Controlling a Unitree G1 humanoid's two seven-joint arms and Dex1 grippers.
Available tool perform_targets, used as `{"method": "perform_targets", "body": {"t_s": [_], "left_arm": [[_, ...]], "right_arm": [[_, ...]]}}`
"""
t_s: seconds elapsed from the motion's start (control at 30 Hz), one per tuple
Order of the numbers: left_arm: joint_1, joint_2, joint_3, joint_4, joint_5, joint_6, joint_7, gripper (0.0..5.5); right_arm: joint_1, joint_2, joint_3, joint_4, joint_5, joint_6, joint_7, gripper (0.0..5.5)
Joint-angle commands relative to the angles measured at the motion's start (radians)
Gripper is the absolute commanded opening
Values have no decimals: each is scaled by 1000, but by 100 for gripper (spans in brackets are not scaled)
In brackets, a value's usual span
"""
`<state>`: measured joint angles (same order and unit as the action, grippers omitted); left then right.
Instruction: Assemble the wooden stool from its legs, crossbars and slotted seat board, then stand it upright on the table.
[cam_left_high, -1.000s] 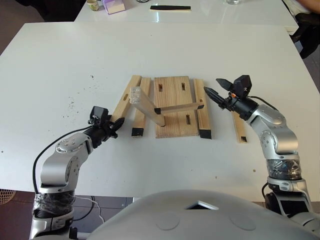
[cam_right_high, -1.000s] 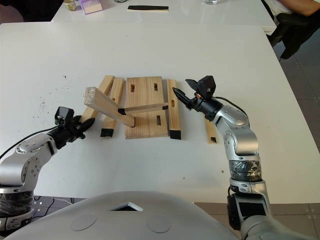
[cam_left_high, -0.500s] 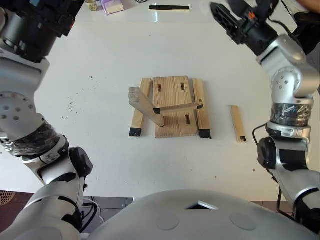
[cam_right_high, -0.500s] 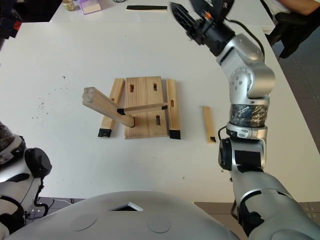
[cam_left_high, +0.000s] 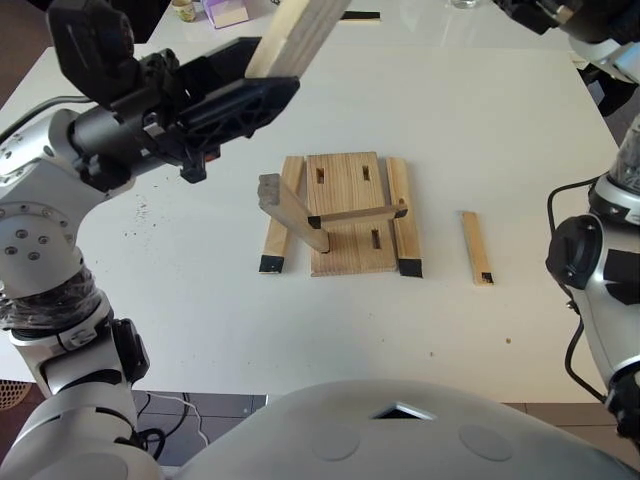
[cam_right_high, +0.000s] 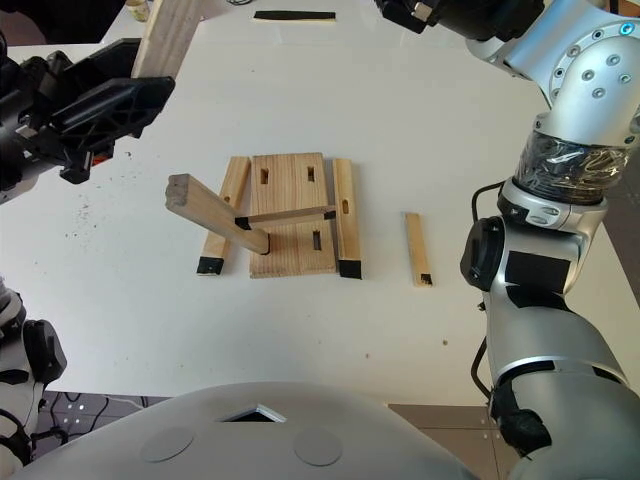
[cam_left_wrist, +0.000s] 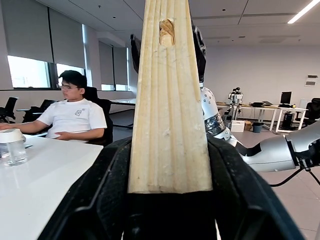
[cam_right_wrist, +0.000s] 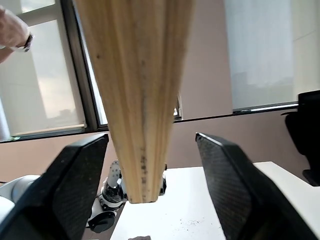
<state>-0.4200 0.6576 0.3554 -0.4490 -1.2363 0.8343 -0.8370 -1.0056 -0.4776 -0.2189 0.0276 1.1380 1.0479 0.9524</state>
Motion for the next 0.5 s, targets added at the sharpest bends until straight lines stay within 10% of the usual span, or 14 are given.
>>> {"method": "perform_targets", "body": {"t_s": [0.03, 0.5], "left_arm": [[4, -3, -25, -11, 1, -23, -4, 204], [46, 11, -52, -26, 5, -43, -22, 204]], "right_arm": [[-25, -2, 26, -19, -1, 2, 25, 321], [-16, 37, 46, -55, 15, -2, 21, 290]]}}
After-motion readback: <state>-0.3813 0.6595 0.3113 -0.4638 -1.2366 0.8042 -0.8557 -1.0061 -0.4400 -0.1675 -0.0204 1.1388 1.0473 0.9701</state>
